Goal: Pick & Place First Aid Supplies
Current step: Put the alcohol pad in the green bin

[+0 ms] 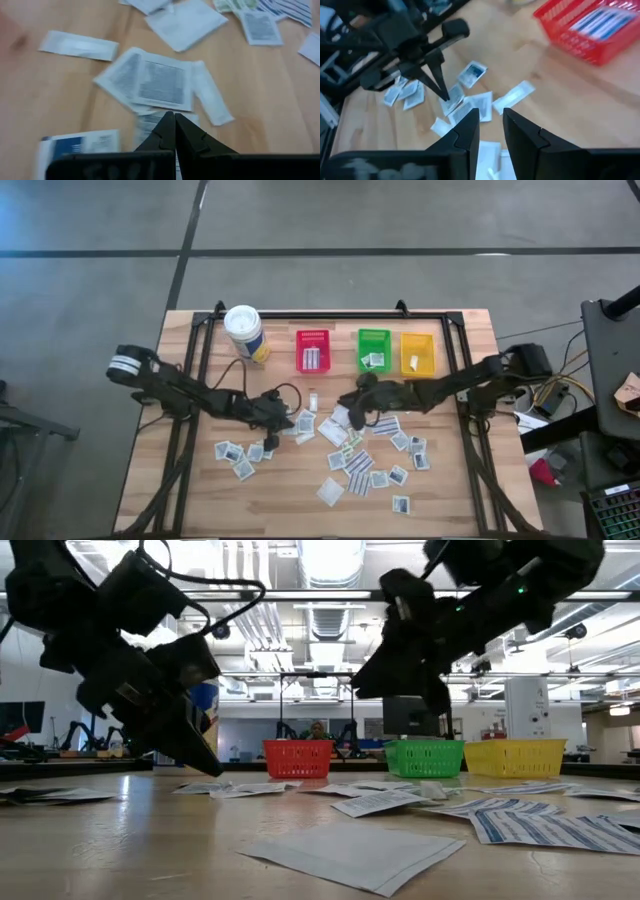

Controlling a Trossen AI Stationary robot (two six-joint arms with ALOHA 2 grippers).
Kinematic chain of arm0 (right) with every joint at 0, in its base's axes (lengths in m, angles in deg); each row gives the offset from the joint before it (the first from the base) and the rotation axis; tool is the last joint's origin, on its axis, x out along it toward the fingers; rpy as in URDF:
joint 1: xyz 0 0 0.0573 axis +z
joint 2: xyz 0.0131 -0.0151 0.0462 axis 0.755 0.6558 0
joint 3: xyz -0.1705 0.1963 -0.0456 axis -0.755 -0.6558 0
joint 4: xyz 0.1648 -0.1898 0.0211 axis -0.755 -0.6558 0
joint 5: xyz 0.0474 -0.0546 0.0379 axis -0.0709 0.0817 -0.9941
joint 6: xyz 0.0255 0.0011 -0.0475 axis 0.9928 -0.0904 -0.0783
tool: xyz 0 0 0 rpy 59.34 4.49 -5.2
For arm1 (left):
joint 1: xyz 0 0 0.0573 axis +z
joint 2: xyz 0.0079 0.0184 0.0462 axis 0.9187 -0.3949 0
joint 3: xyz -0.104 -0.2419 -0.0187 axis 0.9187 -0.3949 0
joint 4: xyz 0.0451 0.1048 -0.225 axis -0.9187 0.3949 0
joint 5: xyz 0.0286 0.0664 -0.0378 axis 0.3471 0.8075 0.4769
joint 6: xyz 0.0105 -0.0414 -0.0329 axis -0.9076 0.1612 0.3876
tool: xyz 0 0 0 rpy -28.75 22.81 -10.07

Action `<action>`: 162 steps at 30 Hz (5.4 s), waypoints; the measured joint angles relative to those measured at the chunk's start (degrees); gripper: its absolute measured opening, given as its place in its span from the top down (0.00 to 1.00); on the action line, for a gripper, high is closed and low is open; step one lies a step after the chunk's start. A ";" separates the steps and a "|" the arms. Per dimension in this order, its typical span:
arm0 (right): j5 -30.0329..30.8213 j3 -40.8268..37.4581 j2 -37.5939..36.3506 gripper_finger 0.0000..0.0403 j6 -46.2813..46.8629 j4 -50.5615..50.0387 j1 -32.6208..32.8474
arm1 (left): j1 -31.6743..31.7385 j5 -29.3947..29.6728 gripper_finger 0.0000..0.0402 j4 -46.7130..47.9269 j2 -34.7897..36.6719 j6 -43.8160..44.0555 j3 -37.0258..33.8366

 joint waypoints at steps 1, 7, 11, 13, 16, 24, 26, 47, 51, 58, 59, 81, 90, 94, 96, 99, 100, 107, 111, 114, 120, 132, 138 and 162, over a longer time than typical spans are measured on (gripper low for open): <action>-0.64 0.79 1.31 0.80 -0.10 -0.18 0.00 | -0.41 0.01 1.00 0.01 -0.26 0.01 0.28; -3.21 7.19 8.98 0.80 -1.58 -0.35 0.00 | -2.25 0.10 1.00 0.24 0.34 0.67 0.56; -4.53 11.20 13.09 0.78 -1.61 -0.35 -0.04 | -4.46 0.06 1.00 1.53 0.85 2.13 0.54; -4.81 12.92 14.93 0.77 -1.58 -0.55 -0.02 | -5.63 0.07 1.00 3.45 1.17 2.98 0.47; -6.64 16.38 17.64 0.75 -2.07 -0.44 -0.06 | -6.93 1.27 1.00 6.48 2.22 4.41 0.45; -7.78 26.48 25.03 0.71 -3.96 -6.20 -0.15 | -7.38 5.33 1.00 9.69 3.55 4.55 0.30; -7.79 29.75 27.07 0.70 -3.98 -9.91 -0.26 | -7.40 5.39 1.00 10.71 3.66 5.01 0.10; -10.54 40.72 34.58 0.67 -3.79 -19.30 -2.43 | -7.49 5.81 1.00 9.70 3.27 5.47 -1.19; -12.00 40.90 36.26 0.67 -3.28 -17.32 -2.41 | -7.49 5.81 1.00 9.38 3.09 5.54 -1.26; -14.20 41.05 38.22 0.67 0.17 -15.08 -2.54 | -7.49 5.76 1.00 6.45 3.07 6.06 -2.83; -15.02 41.09 38.40 0.67 0.59 -14.67 -2.60 | -7.49 5.78 1.00 6.22 3.07 6.19 -2.98; -20.44 41.21 38.55 0.71 9.47 -18.15 -3.10 | -7.47 6.53 1.00 3.69 2.94 2.56 -3.94; -20.54 41.20 38.57 0.75 11.26 -19.16 -3.08 | -7.18 6.58 1.00 0.09 -0.65 0.69 -3.81; -20.91 41.21 38.56 0.75 11.78 -20.30 -3.08 | -7.12 6.75 1.00 -1.98 -2.74 0.71 -3.81; -21.55 41.23 38.53 0.75 12.04 -21.13 -3.08 | -7.12 6.77 1.00 -2.39 -2.90 0.92 -3.79; -23.43 41.23 38.50 0.75 12.23 -22.28 -3.10 | -7.12 6.76 1.00 -2.30 -2.65 1.36 -3.79; -23.67 41.21 38.47 0.75 12.24 -22.47 -3.10 | -7.12 6.75 1.00 -2.29 -2.61 1.36 -3.79; -24.32 41.07 38.05 0.79 10.79 -22.54 -3.10 | -7.10 6.80 1.00 -2.29 -2.63 1.08 -3.79; -25.81 40.94 38.05 0.85 9.35 -21.80 -3.10 | -7.10 7.26 1.00 -3.33 -2.64 0.10 -3.86; -26.03 40.94 38.03 0.89 8.22 -21.56 -3.08 | -7.10 7.82 1.00 -4.47 -2.70 -0.70 -3.86; -26.24 40.89 37.71 0.97 6.28 -21.52 -3.10 | -7.10 8.01 1.00 -4.66 -2.66 -0.80 -3.88; -25.94 40.72 35.12 0.98 0.13 -25.72 -3.47 | -7.08 9.67 1.00 -4.33 1.12 -0.87 -3.86; -25.32 40.72 34.01 0.98 -3.40 -28.00 -3.58 | -7.08 9.94 1.00 -4.07 4.43 -0.94 -3.81; -12.15 29.83 14.50 0.98 -17.46 -38.14 -5.45 | -6.03 10.50 1.00 -3.55 15.14 -1.06 -3.75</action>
